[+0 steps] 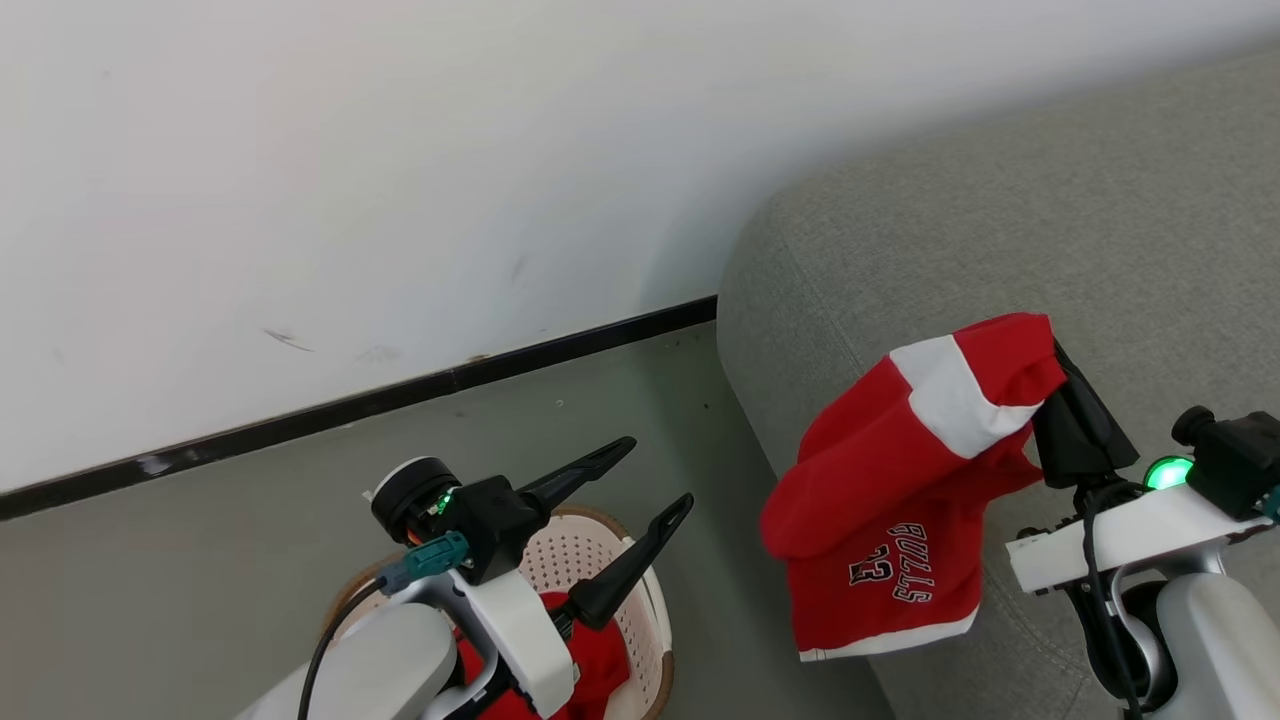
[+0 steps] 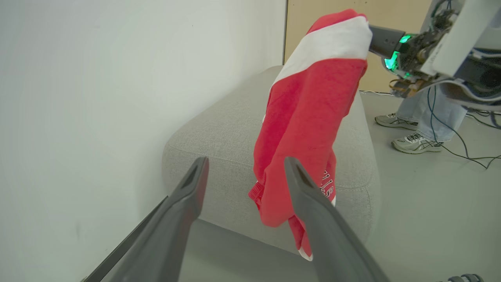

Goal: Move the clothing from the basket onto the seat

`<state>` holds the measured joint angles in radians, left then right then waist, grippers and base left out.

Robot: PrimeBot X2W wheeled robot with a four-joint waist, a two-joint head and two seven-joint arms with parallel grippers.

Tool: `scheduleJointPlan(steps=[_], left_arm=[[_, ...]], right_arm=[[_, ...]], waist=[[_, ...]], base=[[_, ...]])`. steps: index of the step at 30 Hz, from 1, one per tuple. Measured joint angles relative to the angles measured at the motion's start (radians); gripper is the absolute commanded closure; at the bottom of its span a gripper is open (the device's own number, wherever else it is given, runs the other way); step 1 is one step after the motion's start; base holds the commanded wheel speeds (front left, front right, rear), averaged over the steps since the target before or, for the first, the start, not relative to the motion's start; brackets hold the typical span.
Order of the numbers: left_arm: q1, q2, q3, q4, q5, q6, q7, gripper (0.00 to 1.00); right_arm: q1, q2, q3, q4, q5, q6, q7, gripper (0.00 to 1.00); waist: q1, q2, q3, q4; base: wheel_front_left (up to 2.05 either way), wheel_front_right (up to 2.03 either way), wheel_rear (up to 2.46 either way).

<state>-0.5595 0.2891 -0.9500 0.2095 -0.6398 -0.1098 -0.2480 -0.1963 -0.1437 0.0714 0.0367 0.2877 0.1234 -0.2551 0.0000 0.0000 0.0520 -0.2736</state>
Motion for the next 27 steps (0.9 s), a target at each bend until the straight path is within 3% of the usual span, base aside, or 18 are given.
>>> scheduleJointPlan(steps=[16, 27], left_arm=[[0.017, 0.027, 0.027, -0.005, 0.009, 0.001, 0.000, 0.00], [0.018, 0.047, 0.037, -0.028, 0.011, 0.001, 0.000, 0.00]], right_arm=[[0.028, -0.006, -0.033, -0.076, -0.022, 0.000, 0.000, 1.00], [-0.068, -0.076, -0.081, -0.127, -0.015, 0.000, 0.000, 1.00]], waist=[[0.0000, 0.0000, 0.030, -0.089], [0.0000, 0.0000, 0.066, -0.110]], base=[[0.00, 0.00, 0.00], [0.00, 0.00, 0.00]])
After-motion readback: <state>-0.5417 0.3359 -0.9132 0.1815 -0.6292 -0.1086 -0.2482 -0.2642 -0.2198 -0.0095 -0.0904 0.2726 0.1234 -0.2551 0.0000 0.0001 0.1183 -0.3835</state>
